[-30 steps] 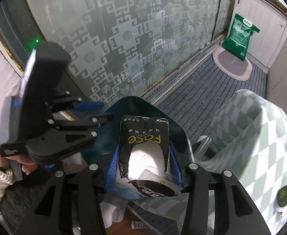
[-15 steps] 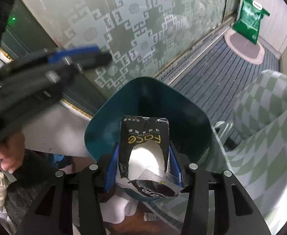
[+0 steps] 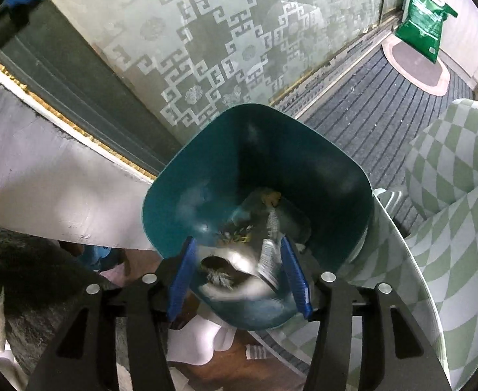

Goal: Collect trash
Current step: 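Carry the walnut shell and black package to the teal bin and release both, then move both grippers back over the table, then grasp the white tissue with the right gripper while the left gripper grasps the lime, then carry the lime and tissue to the teal bin and release both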

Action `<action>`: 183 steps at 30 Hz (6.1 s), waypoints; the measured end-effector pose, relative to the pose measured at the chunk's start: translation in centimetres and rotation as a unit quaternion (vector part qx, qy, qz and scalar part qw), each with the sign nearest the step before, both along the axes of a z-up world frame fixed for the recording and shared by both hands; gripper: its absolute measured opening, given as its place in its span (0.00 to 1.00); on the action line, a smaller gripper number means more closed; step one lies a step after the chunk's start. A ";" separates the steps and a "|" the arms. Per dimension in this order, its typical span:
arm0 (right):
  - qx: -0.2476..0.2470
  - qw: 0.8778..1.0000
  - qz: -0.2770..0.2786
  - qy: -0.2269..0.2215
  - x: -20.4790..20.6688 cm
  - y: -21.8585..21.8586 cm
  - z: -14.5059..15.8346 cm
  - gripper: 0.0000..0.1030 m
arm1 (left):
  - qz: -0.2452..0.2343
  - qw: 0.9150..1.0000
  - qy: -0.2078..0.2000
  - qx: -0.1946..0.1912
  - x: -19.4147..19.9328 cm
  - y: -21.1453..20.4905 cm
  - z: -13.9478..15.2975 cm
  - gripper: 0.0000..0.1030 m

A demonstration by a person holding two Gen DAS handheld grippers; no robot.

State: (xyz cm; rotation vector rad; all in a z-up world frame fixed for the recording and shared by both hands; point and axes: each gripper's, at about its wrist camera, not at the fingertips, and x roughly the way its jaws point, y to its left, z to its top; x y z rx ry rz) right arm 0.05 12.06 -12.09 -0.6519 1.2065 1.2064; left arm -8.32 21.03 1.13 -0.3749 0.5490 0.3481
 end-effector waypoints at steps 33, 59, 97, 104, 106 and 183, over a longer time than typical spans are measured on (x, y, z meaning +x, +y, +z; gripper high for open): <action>0.185 0.963 -0.153 -0.119 9.4 -15.7 13.2 0.52 | -0.093 0.994 -0.058 0.030 5.6 -11.4 4.4 0.46; 0.148 0.945 -0.261 -0.129 17.6 -24.9 10.1 0.45 | -0.152 0.987 0.051 0.023 12.5 -18.2 -1.3 0.51; 0.220 0.930 -0.279 -0.092 19.1 -31.1 11.9 0.10 | -0.198 0.974 0.095 0.050 17.3 -23.5 -4.3 0.55; 0.221 0.929 -0.284 -0.088 19.3 -31.7 11.7 0.10 | -0.187 0.972 0.125 0.066 18.3 -23.5 -5.3 0.54; 0.220 0.929 -0.283 -0.089 19.3 -31.7 11.7 0.10 | -0.194 0.971 0.126 0.066 18.6 -23.6 -5.5 0.54; 0.196 0.972 -0.101 -0.079 8.6 -8.5 13.6 0.10 | -0.077 0.951 0.300 -0.013 7.4 -3.7 -13.1 0.34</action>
